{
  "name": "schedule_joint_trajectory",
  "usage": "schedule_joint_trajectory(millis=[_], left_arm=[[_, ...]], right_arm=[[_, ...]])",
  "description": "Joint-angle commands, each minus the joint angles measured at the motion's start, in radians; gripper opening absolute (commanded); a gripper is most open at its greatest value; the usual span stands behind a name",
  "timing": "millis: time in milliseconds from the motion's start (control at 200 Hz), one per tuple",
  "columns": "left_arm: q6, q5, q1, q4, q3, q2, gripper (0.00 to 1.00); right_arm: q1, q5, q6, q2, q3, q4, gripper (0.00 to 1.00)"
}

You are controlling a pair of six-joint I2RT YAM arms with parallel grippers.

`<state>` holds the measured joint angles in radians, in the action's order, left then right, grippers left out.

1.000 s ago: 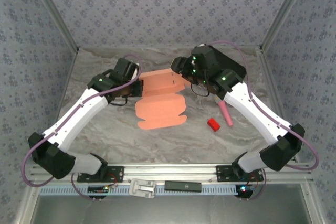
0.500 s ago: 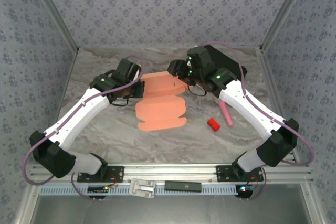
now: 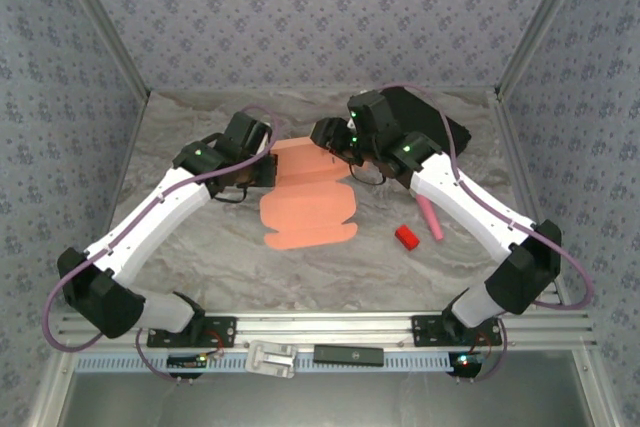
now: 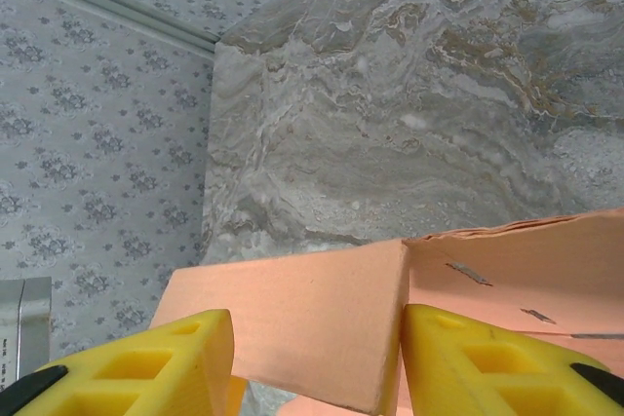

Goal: Fold the paper box

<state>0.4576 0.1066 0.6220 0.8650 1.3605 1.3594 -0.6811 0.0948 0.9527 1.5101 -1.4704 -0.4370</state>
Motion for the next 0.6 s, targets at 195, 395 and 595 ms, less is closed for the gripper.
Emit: schedule_joint_trajectory(millis=[195, 395, 595], left_arm=[[0.010, 0.009, 0.010, -0.009, 0.027, -0.001, 0.00], [0.012, 0.049, 0.011, -0.015, 0.014, -0.001, 0.00], [0.025, 0.152, 0.008, 0.006, 0.020, 0.007, 0.00]], right_arm=[[0.010, 0.055, 0.006, 0.008, 0.018, 0.060, 0.51], [0.009, 0.079, -0.009, 0.044, -0.006, 0.039, 0.57], [-0.002, -0.130, -0.009, -0.128, 0.132, -0.019, 0.66]])
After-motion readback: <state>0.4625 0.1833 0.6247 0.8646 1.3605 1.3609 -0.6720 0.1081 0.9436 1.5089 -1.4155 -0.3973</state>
